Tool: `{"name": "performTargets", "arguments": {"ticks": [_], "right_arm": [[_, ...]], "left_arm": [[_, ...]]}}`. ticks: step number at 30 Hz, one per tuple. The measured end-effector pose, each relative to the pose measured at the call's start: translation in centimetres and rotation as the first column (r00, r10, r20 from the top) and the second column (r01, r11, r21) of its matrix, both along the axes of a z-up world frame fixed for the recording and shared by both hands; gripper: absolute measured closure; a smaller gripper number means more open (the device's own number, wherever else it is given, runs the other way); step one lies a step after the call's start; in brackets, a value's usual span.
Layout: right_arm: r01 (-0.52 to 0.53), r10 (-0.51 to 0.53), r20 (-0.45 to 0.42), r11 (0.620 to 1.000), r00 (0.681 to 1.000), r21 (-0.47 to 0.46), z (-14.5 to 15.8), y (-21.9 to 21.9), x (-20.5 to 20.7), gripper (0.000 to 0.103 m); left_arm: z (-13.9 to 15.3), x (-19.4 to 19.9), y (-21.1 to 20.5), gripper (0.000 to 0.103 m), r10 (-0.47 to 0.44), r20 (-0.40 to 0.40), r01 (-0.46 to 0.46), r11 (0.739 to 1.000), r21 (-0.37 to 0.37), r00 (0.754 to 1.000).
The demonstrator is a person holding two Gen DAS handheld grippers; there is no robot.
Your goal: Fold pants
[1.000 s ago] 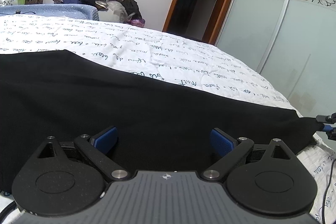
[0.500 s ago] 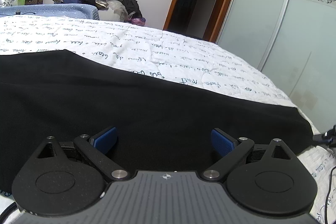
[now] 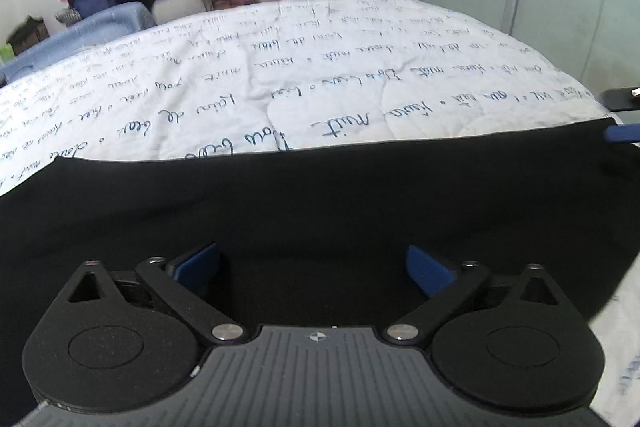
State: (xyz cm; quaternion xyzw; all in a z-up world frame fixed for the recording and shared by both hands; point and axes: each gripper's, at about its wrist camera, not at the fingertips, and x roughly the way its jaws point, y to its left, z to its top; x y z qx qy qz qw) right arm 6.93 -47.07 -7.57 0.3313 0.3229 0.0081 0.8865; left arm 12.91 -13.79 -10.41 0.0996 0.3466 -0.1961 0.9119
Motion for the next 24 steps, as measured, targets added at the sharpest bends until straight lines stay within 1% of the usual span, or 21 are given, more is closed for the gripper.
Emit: {"name": "performTargets", "arguments": {"ticks": [1, 2, 3, 4, 5, 6, 7, 9, 10, 11, 12, 13, 14, 15, 16, 17, 18, 20, 22, 23, 24], "right_arm": [[-0.008, 0.008, -0.034, 1.0, 0.999, 0.004, -0.8, 0.1, 1.2, 0.035], [0.0, 0.0, -0.08, 1.0, 0.997, -0.005, -1.8, -0.1, 2.3, 0.036], [-0.002, 0.002, -0.056, 1.0, 0.998, -0.001, -2.5, -0.6, 2.7, 0.035], [0.009, -0.009, -0.016, 1.0, 1.0, 0.013, -3.1, -1.2, 2.5, 0.036], [0.019, -0.019, 0.002, 0.998, 1.0, 0.055, -3.5, -1.9, 2.3, 0.036], [0.031, -0.031, 0.0, 0.995, 1.0, 0.09, -3.6, -2.5, 2.1, 0.036], [0.041, -0.04, -0.011, 0.993, 0.999, 0.114, -3.6, -2.8, 2.1, 0.036], [0.069, -0.065, -0.038, 0.993, 0.997, 0.099, -2.6, -2.4, 1.8, 0.036], [0.097, -0.093, -0.058, 0.992, 0.994, 0.077, -2.0, -1.9, 1.6, 0.035], [0.126, -0.121, -0.08, 0.99, 0.989, 0.056, -1.3, -1.3, 1.2, 0.033], [0.136, -0.132, -0.084, 0.99, 0.988, 0.045, -0.5, -0.4, 0.7, 0.029], [0.112, -0.109, -0.06, 0.992, 0.992, 0.054, 0.0, 0.6, 0.4, 0.024], [0.064, -0.062, -0.023, 0.995, 0.998, 0.076, 0.4, 1.8, 0.3, 0.021], [0.02, -0.021, 0.003, 0.995, 1.0, 0.101, 0.7, 2.9, 0.6, 0.019], [-0.015, 0.013, 0.015, 0.992, 1.0, 0.125, 0.8, 4.1, 1.1, 0.019], [-0.04, 0.038, 0.019, 0.989, 0.999, 0.145, 0.8, 5.1, 1.8, 0.019], [-0.062, 0.06, 0.022, 0.985, 0.998, 0.162, 0.7, 6.1, 2.4, 0.019], [-0.09, 0.088, 0.017, 0.979, 0.996, 0.185, 0.0, 7.7, 3.7, 0.019], [-0.092, 0.102, -0.035, 0.973, 0.994, 0.211, -1.5, 8.9, 5.0, 0.019], [-0.09, 0.106, -0.062, 0.972, 0.992, 0.217, -2.4, 9.3, 5.3, 0.019], [-0.089, 0.1, -0.048, 0.976, 0.994, 0.201, -2.9, 9.5, 5.2, 0.018]], "left_arm": [[-0.3, -0.1, 0.2, 0.001, -0.005, 0.003, 0.005, 1.0, -0.006, 1.0], [-0.5, 0.1, 0.7, 0.001, -0.003, -0.011, 0.003, 1.0, -0.029, 1.0], [-0.6, 0.3, 1.0, 0.0, 0.0, -0.023, -0.001, 0.999, -0.046, 1.0], [-0.6, 0.4, 1.1, 0.001, -0.004, -0.021, 0.003, 0.999, -0.045, 1.0], [-0.7, 0.3, 1.0, 0.002, -0.008, -0.012, 0.008, 0.999, -0.037, 1.0], [-0.7, 0.2, 1.0, 0.002, -0.01, -0.007, 0.01, 0.999, -0.036, 1.0], [-0.6, 0.2, 1.0, 0.001, -0.012, -0.009, 0.012, 0.999, -0.04, 1.0], [0.2, 0.3, 1.5, 0.001, -0.019, -0.029, 0.018, 0.999, -0.052, 0.999], [0.8, 0.2, 1.9, 0.01, -0.015, -0.04, 0.013, 0.998, -0.058, 0.999], [1.5, 0.1, 2.9, 0.011, -0.012, -0.051, 0.008, 0.997, -0.073, 0.999], [2.2, 0.3, 3.7, 0.01, -0.01, -0.045, 0.005, 0.996, -0.093, 0.999], [2.9, 0.4, 4.8, 0.008, 0.0, -0.019, -0.002, 0.994, -0.109, 1.0], [3.6, 0.8, 5.8, 0.005, 0.019, 0.013, -0.018, 0.995, -0.103, 1.0], [4.0, 1.6, 6.6, 0.003, 0.039, 0.036, -0.036, 0.996, -0.078, 0.999], [4.1, 2.9, 7.2, 0.003, 0.056, 0.04, -0.054, 0.997, -0.05, 0.998], [4.1, 4.5, 7.9, 0.005, 0.081, 0.024, -0.081, 0.996, -0.028, 0.996], [3.9, 6.0, 8.7, 0.006, 0.117, -0.005, -0.117, 0.993, -0.025, 0.993], [3.2, 9.1, 10.4, 0.006, 0.155, -0.096, -0.163, 0.983, -0.082, 0.983], [2.3, 11.6, 12.0, 0.006, 0.196, -0.164, -0.216, 0.969, -0.117, 0.967], [1.8, 12.6, 12.6, 0.006, 0.223, -0.179, -0.247, 0.962, -0.12, 0.958], [1.4, 13.4, 13.0, 0.005, 0.254, -0.172, -0.276, 0.954, -0.116, 0.952]]}}
